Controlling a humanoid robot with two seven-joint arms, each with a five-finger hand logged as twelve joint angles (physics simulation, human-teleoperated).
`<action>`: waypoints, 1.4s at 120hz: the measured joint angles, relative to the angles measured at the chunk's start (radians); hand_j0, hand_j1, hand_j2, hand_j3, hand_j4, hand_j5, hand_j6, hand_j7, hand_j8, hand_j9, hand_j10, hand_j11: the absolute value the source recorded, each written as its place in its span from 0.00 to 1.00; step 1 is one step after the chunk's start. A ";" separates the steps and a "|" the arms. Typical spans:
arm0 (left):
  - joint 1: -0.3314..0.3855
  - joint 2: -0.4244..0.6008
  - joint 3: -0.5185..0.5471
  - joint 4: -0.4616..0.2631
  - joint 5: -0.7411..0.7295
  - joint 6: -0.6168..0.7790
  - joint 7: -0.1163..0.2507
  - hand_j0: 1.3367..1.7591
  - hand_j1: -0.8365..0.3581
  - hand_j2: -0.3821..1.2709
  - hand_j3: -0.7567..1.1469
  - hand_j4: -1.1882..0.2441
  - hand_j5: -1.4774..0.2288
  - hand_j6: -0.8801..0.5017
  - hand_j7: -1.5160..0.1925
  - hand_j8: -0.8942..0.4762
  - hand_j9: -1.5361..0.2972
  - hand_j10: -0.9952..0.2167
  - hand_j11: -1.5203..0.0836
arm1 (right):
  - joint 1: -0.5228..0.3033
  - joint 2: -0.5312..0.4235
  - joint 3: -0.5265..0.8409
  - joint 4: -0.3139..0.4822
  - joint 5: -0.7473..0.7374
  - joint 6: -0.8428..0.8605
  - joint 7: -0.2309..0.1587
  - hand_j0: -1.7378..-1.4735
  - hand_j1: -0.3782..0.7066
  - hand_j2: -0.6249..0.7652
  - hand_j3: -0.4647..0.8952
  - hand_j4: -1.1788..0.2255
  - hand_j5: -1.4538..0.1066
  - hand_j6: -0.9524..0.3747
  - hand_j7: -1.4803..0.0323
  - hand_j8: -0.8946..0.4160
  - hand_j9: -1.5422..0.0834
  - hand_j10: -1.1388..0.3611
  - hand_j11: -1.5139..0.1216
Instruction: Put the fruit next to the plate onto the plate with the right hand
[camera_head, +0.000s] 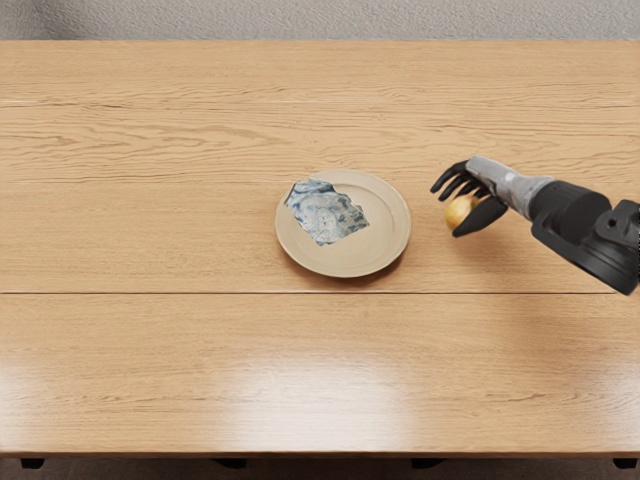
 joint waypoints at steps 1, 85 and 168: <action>0.000 0.000 0.000 0.000 0.000 0.000 0.000 0.76 0.99 0.23 0.40 0.82 0.86 0.63 0.88 0.65 0.83 0.82 0.94 | 0.001 0.001 0.000 0.000 0.000 0.000 0.000 0.30 0.54 0.48 0.34 0.48 0.51 0.34 0.55 0.31 0.55 0.44 0.53; -0.001 0.000 0.000 0.000 0.000 0.000 0.001 0.76 0.99 0.23 0.40 0.82 0.86 0.63 0.88 0.65 0.83 0.82 0.94 | 0.074 0.117 -0.010 0.005 0.051 -0.006 -0.053 0.30 0.54 0.48 0.34 0.48 0.51 0.34 0.55 0.31 0.55 0.44 0.53; -0.001 0.000 0.000 0.000 0.000 0.000 0.000 0.76 0.99 0.23 0.40 0.82 0.86 0.63 0.88 0.65 0.83 0.82 0.94 | 0.121 0.242 -0.020 0.006 0.102 -0.074 -0.106 0.30 0.53 0.45 0.34 0.49 0.53 0.35 0.56 0.31 0.56 0.45 0.54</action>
